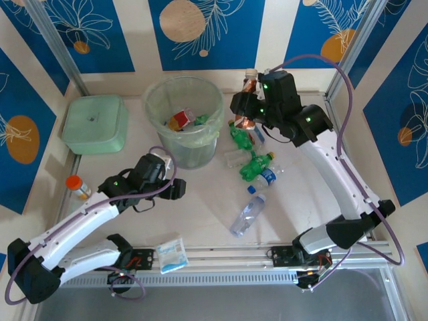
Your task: Put the plastic bottles in the bin
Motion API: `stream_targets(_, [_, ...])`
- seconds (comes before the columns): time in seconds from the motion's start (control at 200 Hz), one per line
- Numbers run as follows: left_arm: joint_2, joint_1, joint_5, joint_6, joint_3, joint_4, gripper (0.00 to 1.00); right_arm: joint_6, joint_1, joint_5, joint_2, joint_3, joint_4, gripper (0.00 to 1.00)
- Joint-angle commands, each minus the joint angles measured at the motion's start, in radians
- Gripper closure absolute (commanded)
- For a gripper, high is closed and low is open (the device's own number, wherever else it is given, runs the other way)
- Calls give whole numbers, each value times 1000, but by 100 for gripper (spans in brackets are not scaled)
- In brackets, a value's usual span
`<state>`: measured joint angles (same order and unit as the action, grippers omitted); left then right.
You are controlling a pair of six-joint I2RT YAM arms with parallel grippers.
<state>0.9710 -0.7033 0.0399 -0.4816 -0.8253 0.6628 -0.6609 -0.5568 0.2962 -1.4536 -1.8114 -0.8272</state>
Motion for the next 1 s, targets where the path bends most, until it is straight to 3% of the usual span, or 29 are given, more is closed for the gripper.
stream_targets(0.0, [-13,-7,-45,-27,26,-40,20,37,-23,-28,-30,-45,51,39])
stream_targets(0.255, [0,-13,-63,-46,18,-51,22,73,-86,-36,-136,-140,132,40])
stream_targets(0.68, [-20,-18,-58,-52,12,-25,22,70,-91,-83,-403,-421,105,39])
stream_targets(0.995, [-25,-19,-55,-46,15,-19,22,60,-89,-89,-507,-489,69,35])
